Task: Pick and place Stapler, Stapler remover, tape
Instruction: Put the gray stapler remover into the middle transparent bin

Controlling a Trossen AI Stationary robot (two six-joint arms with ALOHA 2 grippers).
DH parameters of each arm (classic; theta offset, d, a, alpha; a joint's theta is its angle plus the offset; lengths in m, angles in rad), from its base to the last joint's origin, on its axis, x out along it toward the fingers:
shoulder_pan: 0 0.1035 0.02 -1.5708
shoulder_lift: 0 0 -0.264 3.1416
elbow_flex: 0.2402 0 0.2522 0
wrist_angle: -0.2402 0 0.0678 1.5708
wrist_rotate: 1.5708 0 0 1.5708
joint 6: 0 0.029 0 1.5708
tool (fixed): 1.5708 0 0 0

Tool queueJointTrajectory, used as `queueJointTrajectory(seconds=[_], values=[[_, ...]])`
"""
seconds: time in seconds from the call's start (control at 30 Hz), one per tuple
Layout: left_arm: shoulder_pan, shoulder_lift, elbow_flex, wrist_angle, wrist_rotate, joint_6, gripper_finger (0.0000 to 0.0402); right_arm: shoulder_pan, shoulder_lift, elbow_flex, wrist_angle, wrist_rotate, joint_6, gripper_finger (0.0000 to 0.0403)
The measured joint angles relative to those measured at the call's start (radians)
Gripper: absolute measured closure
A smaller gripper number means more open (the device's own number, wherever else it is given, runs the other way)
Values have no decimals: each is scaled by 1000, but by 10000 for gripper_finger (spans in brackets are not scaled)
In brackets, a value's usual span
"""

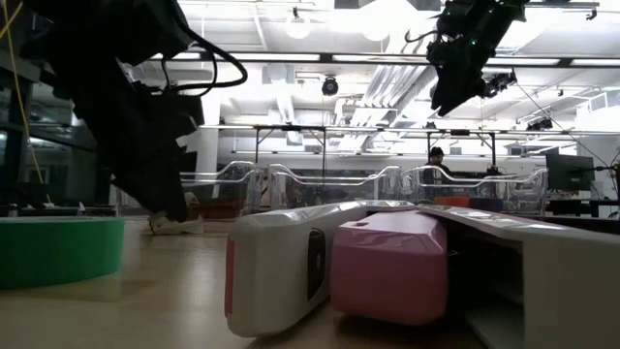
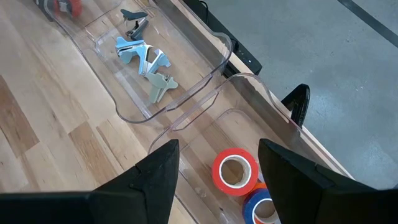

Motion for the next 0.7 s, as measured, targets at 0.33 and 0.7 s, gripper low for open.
queueJointTrajectory(seconds=[0.33, 0.7], values=[[0, 0, 0, 84, -4, 0, 359, 0, 0, 0, 0, 0, 0, 192], [0, 0, 0, 97, -12, -1, 359, 0, 0, 0, 0, 0, -8, 192]])
